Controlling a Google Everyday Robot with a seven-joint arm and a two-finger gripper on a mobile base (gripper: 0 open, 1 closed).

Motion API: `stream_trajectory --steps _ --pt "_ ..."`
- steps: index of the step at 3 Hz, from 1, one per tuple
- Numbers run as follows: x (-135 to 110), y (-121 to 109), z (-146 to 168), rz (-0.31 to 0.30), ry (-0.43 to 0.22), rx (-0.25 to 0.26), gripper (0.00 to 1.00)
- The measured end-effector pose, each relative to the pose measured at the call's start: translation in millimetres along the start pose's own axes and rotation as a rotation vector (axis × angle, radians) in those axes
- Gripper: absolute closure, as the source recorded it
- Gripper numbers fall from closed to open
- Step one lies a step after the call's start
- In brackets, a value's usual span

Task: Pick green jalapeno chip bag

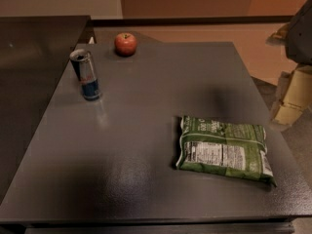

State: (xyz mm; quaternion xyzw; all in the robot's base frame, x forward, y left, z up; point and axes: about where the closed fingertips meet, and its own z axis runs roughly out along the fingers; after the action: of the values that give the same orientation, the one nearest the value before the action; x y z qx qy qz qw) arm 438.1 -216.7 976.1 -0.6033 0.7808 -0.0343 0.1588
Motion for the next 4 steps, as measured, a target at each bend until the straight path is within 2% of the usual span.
stream_trajectory --steps 2,4 --pt "-1.3 4.8 -0.1 -0.020 -0.012 -0.011 0.00" --pt "2.0 22.8 26.8 -0.079 -0.077 -0.061 0.00"
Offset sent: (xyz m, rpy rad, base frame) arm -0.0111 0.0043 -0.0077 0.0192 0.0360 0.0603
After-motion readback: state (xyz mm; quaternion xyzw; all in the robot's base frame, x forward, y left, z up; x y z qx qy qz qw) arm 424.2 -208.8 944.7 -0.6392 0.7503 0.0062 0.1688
